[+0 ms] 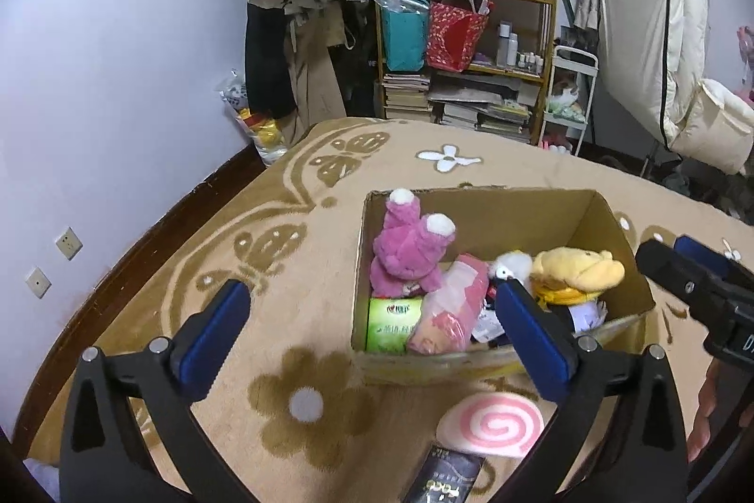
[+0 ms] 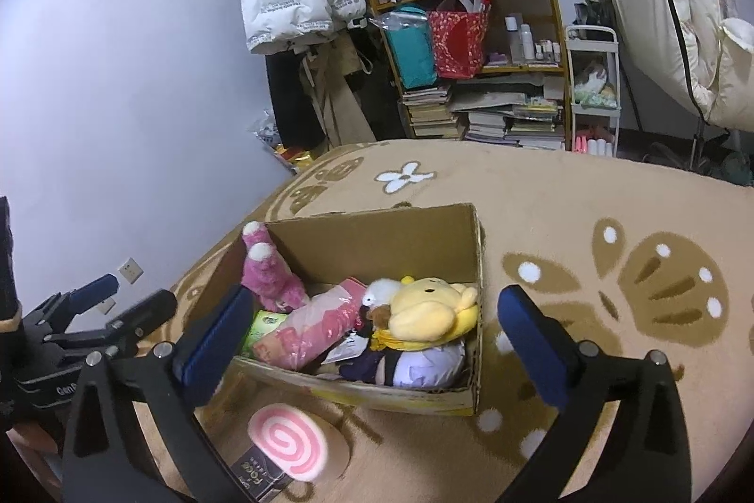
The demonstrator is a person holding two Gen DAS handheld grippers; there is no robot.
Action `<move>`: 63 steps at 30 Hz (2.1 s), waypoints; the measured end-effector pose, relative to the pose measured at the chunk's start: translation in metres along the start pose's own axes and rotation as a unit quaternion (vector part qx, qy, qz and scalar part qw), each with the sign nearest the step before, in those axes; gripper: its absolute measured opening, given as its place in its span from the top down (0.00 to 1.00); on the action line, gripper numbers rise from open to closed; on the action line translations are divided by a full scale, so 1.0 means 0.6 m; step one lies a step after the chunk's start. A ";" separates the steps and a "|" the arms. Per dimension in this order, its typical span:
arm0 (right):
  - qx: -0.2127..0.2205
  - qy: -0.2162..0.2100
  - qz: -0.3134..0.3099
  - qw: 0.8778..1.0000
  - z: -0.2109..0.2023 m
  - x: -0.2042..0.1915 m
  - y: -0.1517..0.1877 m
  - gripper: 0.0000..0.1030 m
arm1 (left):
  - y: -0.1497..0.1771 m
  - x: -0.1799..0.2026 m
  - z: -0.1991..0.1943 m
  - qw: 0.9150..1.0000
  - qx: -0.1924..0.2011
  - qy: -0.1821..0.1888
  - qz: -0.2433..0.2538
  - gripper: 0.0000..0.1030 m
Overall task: Organize soft objects
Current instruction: 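Carry both plushes over the box and open both tools to drop them in, then withdraw both tools toward the pink swirl cushion and black Face pack, then grasp the pink swirl cushion with right tool while left tool grasps the black Face pack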
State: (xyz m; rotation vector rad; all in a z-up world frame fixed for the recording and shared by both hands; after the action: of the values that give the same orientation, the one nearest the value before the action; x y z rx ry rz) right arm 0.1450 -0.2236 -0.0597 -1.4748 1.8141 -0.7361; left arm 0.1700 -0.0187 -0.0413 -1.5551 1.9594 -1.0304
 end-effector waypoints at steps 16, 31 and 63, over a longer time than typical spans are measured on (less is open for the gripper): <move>0.008 -0.005 -0.003 1.000 -0.068 -0.022 0.013 0.00 | 0.039 0.014 -0.075 0.999 -0.029 0.026 0.000 0.00; -0.059 -0.031 -0.020 0.998 -0.028 -0.057 0.094 0.00 | 0.122 0.003 -0.027 0.988 -0.129 0.062 -0.055 0.00; -0.207 -0.082 -0.037 0.974 0.090 -0.116 0.197 0.04 | 0.248 0.026 0.087 0.950 -0.286 0.088 -0.089 0.00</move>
State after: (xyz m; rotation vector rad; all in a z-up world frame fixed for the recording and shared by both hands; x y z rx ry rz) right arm 0.1260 -0.1325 -0.1738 -1.8176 1.8641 -0.2635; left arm 0.1096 -0.0343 -0.1870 -2.0299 2.4251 -0.7121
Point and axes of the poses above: each gripper's, at about its wrist camera, not at the fingertips, and z roughly the way its jaws point, x to its right, y to its underside, the point moved 6 cm from there along z, roughly the way its jaws point, and after that the axes turned 15 degrees about y, right-handed, at the moved point
